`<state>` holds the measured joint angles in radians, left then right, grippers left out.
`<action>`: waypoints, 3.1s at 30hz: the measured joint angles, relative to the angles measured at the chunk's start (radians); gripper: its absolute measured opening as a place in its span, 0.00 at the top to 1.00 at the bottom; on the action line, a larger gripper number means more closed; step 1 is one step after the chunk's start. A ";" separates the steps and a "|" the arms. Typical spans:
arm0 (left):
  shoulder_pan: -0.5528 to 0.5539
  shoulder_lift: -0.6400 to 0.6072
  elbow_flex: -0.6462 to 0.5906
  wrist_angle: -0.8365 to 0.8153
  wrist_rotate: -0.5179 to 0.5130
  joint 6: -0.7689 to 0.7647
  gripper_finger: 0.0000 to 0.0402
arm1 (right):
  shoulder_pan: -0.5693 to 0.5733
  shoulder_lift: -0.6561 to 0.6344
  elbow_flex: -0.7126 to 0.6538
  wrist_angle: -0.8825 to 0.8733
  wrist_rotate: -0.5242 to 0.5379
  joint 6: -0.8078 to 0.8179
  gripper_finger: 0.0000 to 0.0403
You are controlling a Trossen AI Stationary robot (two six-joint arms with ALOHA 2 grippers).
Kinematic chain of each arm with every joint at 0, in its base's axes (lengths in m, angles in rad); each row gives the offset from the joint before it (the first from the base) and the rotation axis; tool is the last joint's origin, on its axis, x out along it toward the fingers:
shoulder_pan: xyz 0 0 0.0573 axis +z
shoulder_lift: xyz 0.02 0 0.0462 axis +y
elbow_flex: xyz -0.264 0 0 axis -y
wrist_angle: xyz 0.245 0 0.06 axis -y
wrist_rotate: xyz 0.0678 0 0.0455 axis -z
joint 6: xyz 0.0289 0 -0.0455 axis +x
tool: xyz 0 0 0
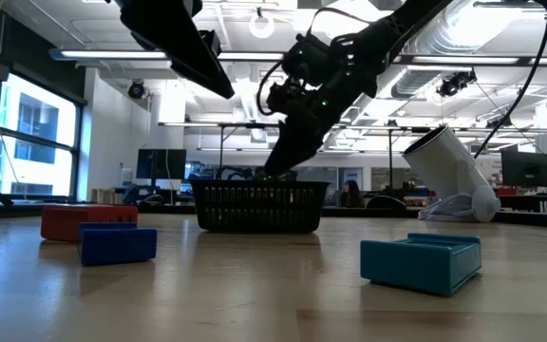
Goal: Pick & Place Office items
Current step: Put the red charger adapter into the top black bin
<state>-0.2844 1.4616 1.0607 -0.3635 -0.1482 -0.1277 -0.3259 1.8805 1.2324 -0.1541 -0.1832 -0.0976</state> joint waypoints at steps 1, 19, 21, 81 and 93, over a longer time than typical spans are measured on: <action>0.000 0.000 0.000 -0.003 0.000 -0.001 0.44 | 0.000 0.000 0.000 0.003 0.001 0.000 0.47; 0.000 0.000 0.000 -0.152 -0.004 -0.076 0.44 | 0.122 -0.023 -0.001 -0.007 -0.076 0.010 0.34; 0.000 0.000 0.000 -0.167 -0.007 -0.083 0.44 | 0.155 -0.053 0.002 -0.015 -0.049 -0.009 0.34; -0.106 0.171 0.000 -0.391 0.077 -0.124 0.44 | 0.679 -0.271 0.005 -0.313 0.211 0.304 0.34; -0.123 0.171 0.000 -0.373 0.064 -0.109 0.44 | 0.679 -0.271 0.005 -0.314 0.211 0.307 0.34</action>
<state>-0.4076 1.6321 1.0607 -0.7368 -0.0841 -0.2363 0.3534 1.6096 1.2369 -0.4679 0.0277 0.2096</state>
